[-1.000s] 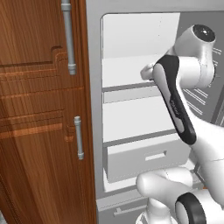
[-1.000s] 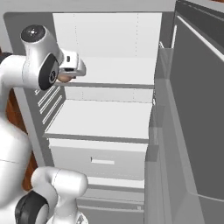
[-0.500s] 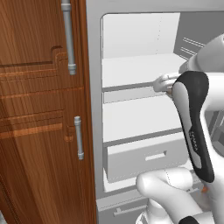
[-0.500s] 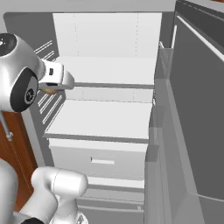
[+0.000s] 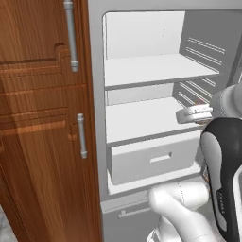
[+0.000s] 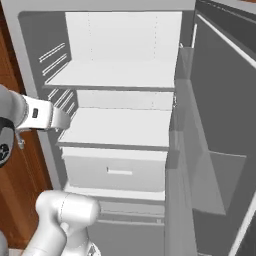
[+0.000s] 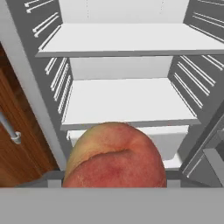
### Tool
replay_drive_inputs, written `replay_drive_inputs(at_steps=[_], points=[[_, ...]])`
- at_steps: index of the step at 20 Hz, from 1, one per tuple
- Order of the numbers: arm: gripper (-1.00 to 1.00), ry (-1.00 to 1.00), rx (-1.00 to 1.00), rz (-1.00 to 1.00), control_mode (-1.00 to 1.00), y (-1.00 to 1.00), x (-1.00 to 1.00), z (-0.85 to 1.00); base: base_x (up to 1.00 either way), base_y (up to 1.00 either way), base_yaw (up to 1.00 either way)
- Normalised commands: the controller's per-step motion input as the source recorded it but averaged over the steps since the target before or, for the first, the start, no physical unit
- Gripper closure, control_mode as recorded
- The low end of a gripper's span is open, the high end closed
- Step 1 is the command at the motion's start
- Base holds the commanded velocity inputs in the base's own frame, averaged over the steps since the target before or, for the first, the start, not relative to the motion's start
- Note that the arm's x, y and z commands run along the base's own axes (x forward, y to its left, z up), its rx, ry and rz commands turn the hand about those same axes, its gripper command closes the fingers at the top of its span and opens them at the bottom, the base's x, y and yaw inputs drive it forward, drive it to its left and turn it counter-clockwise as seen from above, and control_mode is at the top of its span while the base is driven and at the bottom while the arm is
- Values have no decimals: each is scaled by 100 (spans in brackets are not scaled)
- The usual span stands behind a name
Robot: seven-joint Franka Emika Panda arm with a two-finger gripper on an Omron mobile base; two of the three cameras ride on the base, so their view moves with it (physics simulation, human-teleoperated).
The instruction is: Place the cold items (peach and tangerine) from the fridge in one tupperware on the dining counter. Place the warm items (hot dog and kebab skewer) in the stove area in another tupperware.
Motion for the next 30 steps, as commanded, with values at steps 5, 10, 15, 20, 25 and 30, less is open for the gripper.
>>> replay_drive_inputs(at_steps=[5, 10, 15, 20, 25, 30], points=[[100, 0, 0, 0, 100, 0, 0, 0, -98, 31, -7], [100, 0, 0, 0, 100, 0, 0, 0, -100, 20, -6], [100, 0, 0, 0, 100, 0, 0, 0, -100, 1, 0], [100, 0, 0, 0, 100, 0, 0, 0, -100, 0, -2], [100, 0, 0, 0, 100, 0, 0, 0, -100, 0, -7], [100, 0, 0, 0, 100, 0, 0, 0, -100, -9, -12]])
